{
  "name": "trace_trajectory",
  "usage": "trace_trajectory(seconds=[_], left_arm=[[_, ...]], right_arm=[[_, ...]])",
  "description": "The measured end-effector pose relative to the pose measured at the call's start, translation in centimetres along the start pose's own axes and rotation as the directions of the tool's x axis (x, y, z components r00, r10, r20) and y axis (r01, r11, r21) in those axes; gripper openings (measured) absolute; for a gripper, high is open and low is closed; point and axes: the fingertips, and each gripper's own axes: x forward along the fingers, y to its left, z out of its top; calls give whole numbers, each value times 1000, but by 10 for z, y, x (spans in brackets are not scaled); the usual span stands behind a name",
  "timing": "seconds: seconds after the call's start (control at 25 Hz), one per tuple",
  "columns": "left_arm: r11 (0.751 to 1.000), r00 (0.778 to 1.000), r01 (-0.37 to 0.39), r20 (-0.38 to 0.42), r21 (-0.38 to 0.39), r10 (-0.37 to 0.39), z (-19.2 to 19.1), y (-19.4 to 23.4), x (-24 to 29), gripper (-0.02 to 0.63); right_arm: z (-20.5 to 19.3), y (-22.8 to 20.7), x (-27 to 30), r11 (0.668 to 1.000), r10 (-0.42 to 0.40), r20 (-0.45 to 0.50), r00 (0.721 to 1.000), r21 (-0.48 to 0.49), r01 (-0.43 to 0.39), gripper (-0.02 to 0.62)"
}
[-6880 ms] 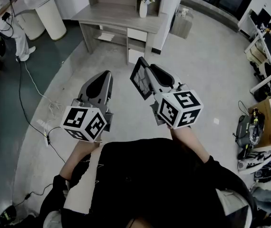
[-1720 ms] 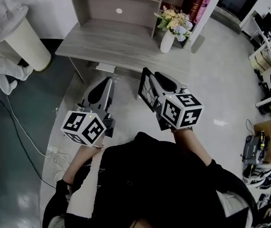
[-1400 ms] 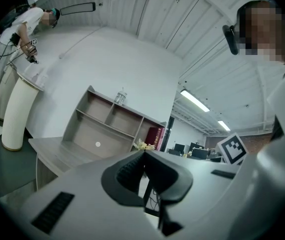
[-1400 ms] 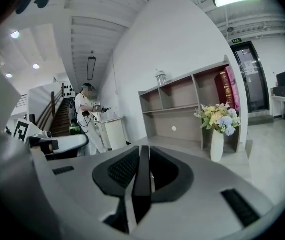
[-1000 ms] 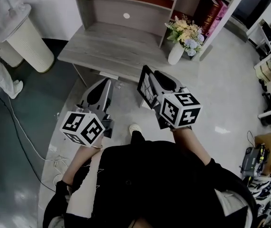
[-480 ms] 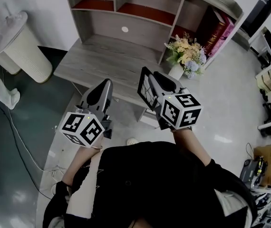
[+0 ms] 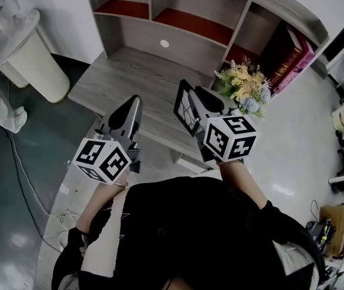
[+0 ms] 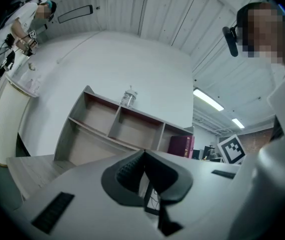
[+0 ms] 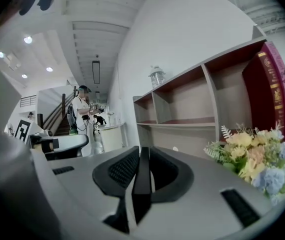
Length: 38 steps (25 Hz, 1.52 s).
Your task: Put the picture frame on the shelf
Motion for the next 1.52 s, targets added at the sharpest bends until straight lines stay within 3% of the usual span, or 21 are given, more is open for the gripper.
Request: trace_trajectory(seconds=[0.32, 0.68, 1.28, 1.52], left_arm=[[999, 998, -4, -58, -34, 2, -27, 7, 25, 11], [993, 988, 102, -114, -63, -108, -43, 11, 69, 11], [956, 946, 281, -147, -80, -290, -1, 79, 156, 11], [933, 921, 349, -150, -87, -358, 15, 105, 180, 11]], right_arm=[[-23, -23, 13, 999, 11, -38, 999, 51, -9, 74], [-26, -54, 18, 994, -88, -44, 995, 63, 91, 74], [20, -72, 91, 960, -275, 11, 961, 46, 275, 74], [46, -67, 116, 954, -295, 46, 954, 66, 292, 74]])
